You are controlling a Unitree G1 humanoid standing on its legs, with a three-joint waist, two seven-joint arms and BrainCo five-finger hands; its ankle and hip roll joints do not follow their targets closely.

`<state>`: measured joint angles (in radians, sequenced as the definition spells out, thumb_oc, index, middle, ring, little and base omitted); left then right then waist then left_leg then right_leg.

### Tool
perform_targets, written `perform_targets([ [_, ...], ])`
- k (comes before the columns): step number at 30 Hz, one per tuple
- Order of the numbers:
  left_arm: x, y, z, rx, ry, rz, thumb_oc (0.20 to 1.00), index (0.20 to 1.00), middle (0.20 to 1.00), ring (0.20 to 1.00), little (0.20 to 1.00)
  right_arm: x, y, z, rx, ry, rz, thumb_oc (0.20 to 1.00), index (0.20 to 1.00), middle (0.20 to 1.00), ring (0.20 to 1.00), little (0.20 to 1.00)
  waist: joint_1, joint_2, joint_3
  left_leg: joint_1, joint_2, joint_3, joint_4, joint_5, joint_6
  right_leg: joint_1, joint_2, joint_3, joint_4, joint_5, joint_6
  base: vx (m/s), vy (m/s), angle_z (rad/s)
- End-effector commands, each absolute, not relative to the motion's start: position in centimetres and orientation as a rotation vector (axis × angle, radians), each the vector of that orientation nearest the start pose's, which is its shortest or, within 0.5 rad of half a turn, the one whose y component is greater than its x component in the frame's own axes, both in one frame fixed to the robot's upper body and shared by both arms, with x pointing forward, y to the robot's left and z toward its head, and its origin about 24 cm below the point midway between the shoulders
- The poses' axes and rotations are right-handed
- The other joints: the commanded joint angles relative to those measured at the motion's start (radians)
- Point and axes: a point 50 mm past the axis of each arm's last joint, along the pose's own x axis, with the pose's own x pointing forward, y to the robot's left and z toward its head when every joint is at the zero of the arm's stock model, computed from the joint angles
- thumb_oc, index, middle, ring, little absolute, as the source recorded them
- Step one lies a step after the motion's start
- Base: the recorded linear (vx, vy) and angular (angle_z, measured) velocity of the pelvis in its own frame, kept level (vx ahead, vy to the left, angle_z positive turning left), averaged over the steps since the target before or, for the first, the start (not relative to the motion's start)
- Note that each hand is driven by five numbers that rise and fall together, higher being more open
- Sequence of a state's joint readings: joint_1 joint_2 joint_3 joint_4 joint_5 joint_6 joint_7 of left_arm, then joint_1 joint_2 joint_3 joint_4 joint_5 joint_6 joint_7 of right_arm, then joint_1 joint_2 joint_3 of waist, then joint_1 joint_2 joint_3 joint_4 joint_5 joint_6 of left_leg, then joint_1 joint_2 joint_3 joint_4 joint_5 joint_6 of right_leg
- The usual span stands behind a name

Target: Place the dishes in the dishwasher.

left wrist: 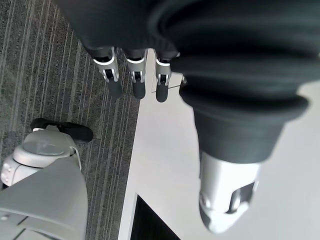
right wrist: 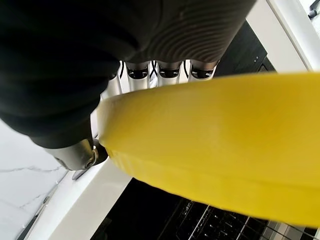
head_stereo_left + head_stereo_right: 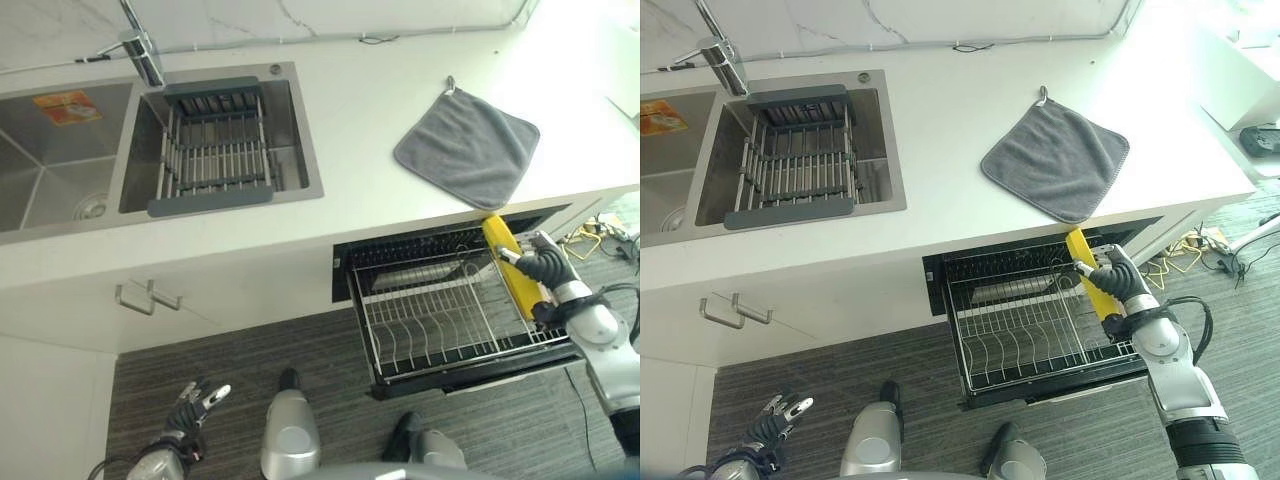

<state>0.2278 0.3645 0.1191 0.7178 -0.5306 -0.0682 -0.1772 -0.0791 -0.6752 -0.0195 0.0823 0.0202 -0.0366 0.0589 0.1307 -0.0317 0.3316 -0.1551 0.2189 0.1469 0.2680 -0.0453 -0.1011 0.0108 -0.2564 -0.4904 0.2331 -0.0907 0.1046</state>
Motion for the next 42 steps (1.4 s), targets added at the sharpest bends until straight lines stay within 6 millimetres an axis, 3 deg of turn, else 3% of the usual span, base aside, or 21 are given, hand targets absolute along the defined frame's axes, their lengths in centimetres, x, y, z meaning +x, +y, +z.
perform_targets([
  [1, 11.2, 30.3, -9.6, -0.208, 0.676, 0.35, 1.0, 1.0, 1.0, 1.0, 1.0, 27.9, -27.4, 13.8, -0.719, -0.197, -0.003, 0.2, 0.2, 0.2, 0.2, 0.2, 0.031, 0.014, -0.03, 0.109, -0.001, -0.051, -0.054, 0.005, 0.008, -0.022, -0.066, 0.07, 0.113, 0.021, 0.047, -0.01, 0.06, -0.06],
  [17, 12.0, 29.2, -9.4, -0.217, 0.67, 0.306, 1.0, 1.0, 1.0, 1.0, 1.0, 29.2, -25.9, 12.6, -0.785, -0.169, 0.037, 0.2, 0.2, 0.2, 0.2, 0.2, 0.035, 0.041, 0.006, 0.013, 0.015, -0.08, 0.124, -0.053, 0.014, -0.071, -0.104, 0.119, 0.287, -0.099, 0.007, 0.0, 0.008, -0.01],
  [30, 11.3, 29.5, -9.3, -0.198, 0.696, 0.301, 1.0, 1.0, 1.0, 1.0, 1.0, 30.2, -25.6, 10.9, -0.926, -0.113, 0.015, 0.2, 0.2, 0.2, 0.2, 0.2, 0.043, 0.064, 0.011, -0.021, 0.024, -0.085, 0.164, -0.045, 0.004, -0.084, -0.111, 0.133, 0.298, -0.094, 0.007, 0.03, 0.011, -0.03],
  [42, 11.5, 29.4, -9.3, -0.141, 0.721, 0.245, 1.0, 1.0, 1.0, 1.0, 1.0, 32.3, -26.4, 10.3, -1.199, -0.08, -0.02, 0.2, 0.2, 0.2, 0.2, 0.2, 0.084, 0.079, 0.016, -0.044, 0.018, -0.108, 0.197, -0.045, -0.001, -0.086, -0.123, 0.125, 0.313, -0.086, 0.01, 0.04, 0.005, -0.01],
])
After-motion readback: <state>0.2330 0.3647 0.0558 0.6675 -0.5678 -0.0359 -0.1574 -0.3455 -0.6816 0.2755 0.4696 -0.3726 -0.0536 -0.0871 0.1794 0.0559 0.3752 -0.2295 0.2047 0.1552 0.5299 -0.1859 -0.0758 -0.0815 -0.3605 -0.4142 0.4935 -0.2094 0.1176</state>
